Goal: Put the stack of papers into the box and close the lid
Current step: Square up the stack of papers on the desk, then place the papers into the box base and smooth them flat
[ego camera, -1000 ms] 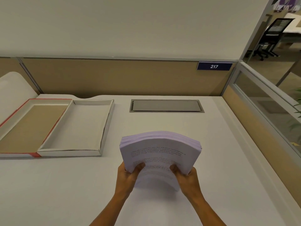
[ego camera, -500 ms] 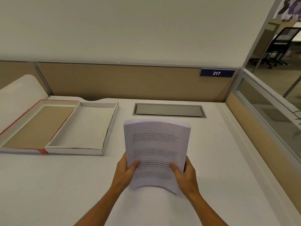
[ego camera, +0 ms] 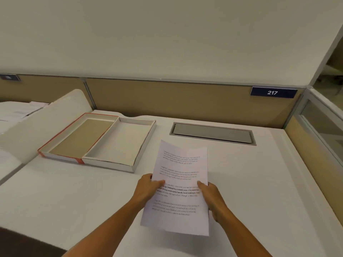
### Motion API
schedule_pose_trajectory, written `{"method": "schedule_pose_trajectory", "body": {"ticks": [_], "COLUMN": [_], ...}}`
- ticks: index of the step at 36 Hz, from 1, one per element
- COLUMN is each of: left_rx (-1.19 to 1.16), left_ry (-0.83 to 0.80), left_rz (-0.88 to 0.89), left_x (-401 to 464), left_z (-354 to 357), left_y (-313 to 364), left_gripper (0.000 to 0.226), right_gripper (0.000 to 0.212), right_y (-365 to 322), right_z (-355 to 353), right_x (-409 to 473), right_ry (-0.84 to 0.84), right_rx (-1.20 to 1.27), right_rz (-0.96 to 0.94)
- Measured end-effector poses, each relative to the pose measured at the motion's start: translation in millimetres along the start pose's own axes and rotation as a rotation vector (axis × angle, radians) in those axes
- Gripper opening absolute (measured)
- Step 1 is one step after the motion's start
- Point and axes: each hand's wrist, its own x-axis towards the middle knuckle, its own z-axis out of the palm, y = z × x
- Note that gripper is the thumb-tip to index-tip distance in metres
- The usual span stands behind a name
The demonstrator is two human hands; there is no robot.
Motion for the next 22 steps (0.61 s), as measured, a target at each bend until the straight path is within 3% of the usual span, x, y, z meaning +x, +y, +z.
{"method": "schedule_pose_trajectory", "body": {"ticks": [11,22], "left_rx": [0.061,0.113], "left_ry": [-0.072,-0.057], "left_rz": [-0.137,-0.054], "left_x": [9.4,69.2], "left_z": [-29.3,-114.9], "left_y": [17.8,33.6], "left_gripper": [0.029,0.003], "right_gripper": [0.025,0.021], "right_y": [-25.4,-70.8], "right_z": [19.8,97.9], "right_x": [-0.7,37.6], "right_ry": [-0.074,-0.005], "right_rx": [-0.069,-0.029], "right_rz": [-0.014,-0.019]}}
